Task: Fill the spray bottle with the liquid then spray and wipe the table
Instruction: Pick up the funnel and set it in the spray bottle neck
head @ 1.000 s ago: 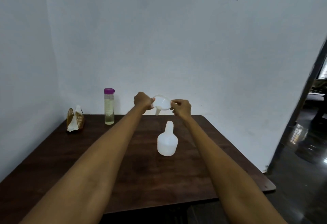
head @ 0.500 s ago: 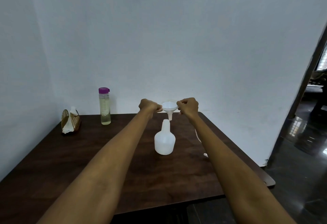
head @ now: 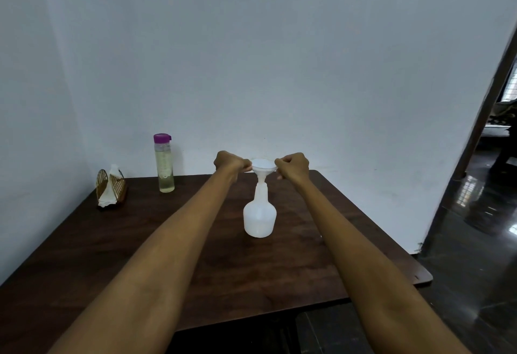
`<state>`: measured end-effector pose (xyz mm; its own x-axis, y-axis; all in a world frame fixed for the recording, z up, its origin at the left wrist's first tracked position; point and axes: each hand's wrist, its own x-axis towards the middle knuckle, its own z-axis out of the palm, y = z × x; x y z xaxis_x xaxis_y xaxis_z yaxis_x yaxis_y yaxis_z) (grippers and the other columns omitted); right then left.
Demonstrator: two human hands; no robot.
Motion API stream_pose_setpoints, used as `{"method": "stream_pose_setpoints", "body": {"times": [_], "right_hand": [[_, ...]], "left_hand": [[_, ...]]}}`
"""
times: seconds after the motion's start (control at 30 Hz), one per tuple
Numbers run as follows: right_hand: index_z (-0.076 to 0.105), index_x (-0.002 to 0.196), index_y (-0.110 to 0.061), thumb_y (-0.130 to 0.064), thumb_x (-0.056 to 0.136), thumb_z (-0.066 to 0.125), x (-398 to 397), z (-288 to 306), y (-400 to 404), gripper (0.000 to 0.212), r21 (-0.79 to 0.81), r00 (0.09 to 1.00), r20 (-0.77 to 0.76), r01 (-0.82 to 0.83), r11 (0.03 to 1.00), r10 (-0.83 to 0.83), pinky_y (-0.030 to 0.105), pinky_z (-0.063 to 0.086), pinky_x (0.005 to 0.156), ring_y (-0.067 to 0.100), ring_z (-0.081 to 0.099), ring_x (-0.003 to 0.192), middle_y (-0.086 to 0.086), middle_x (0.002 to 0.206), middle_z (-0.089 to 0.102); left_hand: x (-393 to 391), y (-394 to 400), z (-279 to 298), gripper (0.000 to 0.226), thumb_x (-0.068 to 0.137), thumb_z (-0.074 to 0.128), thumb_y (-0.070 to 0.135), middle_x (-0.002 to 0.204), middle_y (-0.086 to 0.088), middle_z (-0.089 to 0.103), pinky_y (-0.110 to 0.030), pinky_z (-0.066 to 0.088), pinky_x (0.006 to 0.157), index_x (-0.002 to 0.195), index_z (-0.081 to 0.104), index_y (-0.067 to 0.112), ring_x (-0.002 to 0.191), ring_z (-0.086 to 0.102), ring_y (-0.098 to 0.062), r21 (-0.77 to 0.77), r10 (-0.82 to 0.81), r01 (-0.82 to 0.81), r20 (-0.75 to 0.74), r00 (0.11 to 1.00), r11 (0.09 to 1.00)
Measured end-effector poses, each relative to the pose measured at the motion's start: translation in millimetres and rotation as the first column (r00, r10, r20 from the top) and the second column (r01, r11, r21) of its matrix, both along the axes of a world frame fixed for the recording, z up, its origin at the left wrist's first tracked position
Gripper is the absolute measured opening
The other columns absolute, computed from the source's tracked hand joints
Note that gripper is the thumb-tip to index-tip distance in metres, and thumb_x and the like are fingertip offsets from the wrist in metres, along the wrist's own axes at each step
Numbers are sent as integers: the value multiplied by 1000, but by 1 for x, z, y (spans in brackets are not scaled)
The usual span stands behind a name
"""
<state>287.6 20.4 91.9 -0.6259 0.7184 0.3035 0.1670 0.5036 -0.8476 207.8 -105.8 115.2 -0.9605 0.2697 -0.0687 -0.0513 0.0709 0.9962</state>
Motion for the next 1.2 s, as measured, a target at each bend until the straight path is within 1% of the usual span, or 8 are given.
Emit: {"method": "stream_pose_setpoints", "body": {"times": [0.1,0.23,0.33,0.47,0.6,0.73,0.8,1.2], "right_hand": [[65,66,8,-5,78,54,-3,-12,3,21,18,998,61,15,1000,-16,19,43,52,2,50,24,23,63,64],[66,68,10,-9,80,55,-2,-19,6,25,42,994,111,13,999,-17,20,44,53,6,56,30,29,79,71],[66,86,14,-16,80,56,-2,-16,5,33,98,994,98,46,994,-56,36,53,69,34,69,80,28,96,69],[63,115,-1,-28,87,56,0,-4,-4,39,173,990,79,101,980,-116,34,46,89,29,60,111,13,117,66],[63,114,-5,-32,91,53,-6,12,-21,36,281,989,-66,144,949,-131,31,44,82,25,61,105,11,109,67],[67,106,-7,-32,92,53,-22,24,-47,32,379,988,-147,89,921,-34,23,39,74,19,63,99,7,105,69],[67,104,-8,-32,92,53,-34,26,-64,31,408,989,-145,39,912,22,24,41,74,19,63,97,6,103,69],[59,117,-5,-32,90,55,-153,-30,-154,38,304,939,186,-335,892,289,31,48,83,25,62,102,11,105,69]], "left_hand": [[4,0,-9,26,81,68,-4,107,-14,64,-12,52,59,106,61,-7,97,69,-23,-30,-13,13,7,1000,999],[2,3,-18,33,81,67,-8,119,-20,63,-17,54,63,113,60,-10,98,70,-28,-18,-48,49,34,998,999],[1,2,-18,34,81,67,-9,120,-22,60,-17,54,57,114,58,-11,97,70,-32,9,-62,61,31,998,998],[-3,-3,-19,25,85,68,2,121,-21,61,-14,52,42,105,55,-7,62,71,-20,3,-65,65,-1,998,998],[-11,-12,-21,34,89,64,9,122,-22,60,-21,52,58,116,52,-8,85,72,-34,-32,-49,48,-17,999,998],[-24,-32,-24,34,89,63,10,118,-21,62,-28,56,63,117,54,-8,61,66,-25,-133,-5,-5,-75,997,991],[-32,-46,-27,29,90,63,12,111,-19,67,-31,59,71,113,59,-5,69,70,-28,-228,27,-55,-126,992,972],[-115,-168,-100,34,88,63,18,125,-11,59,-35,49,93,120,59,8,116,58,-27,-774,-18,-163,-219,976,612]]}}
